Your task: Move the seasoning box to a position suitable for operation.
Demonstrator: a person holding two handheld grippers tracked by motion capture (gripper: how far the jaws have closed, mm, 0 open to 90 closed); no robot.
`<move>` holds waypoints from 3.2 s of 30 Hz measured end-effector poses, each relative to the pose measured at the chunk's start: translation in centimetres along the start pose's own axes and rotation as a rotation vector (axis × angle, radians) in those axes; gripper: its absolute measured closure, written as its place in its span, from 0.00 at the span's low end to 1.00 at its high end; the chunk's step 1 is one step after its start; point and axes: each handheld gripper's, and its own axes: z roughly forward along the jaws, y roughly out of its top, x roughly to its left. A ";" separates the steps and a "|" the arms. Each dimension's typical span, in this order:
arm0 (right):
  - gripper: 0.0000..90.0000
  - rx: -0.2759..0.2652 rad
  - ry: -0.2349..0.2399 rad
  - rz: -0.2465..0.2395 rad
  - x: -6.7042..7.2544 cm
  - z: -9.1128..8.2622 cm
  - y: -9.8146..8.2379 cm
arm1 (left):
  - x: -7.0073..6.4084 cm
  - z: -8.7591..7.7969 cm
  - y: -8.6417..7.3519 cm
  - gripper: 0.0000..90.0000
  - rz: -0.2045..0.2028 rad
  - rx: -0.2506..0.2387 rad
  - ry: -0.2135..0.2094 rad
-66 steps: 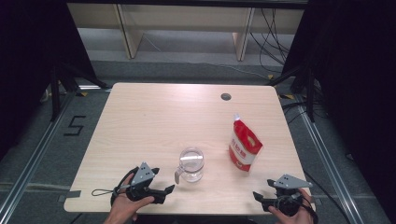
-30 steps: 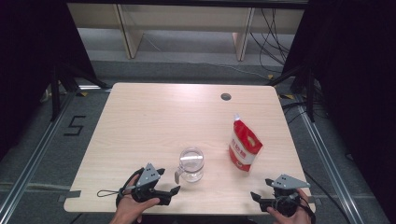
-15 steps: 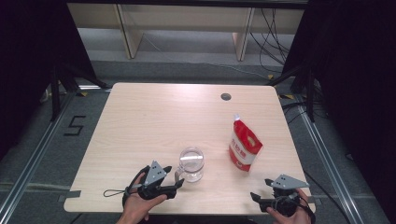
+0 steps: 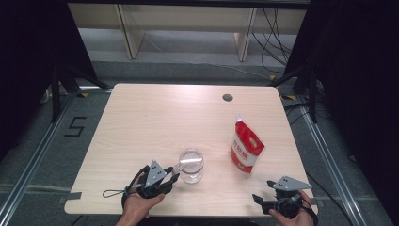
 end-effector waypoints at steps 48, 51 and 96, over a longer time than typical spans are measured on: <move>0.27 0.001 0.066 -0.040 0.5 0.4 0.3 | -0.5 1.6 -0.1 0.82 0.080 -0.030 -0.203; 0.27 0.005 0.068 -0.044 0.6 0.5 0.3 | -0.5 1.6 0.0 0.82 0.086 -0.029 -0.208; 0.27 0.017 0.135 -0.072 0.4 1.2 0.6 | -1.2 -2.7 2.5 0.48 -0.056 -0.060 -0.257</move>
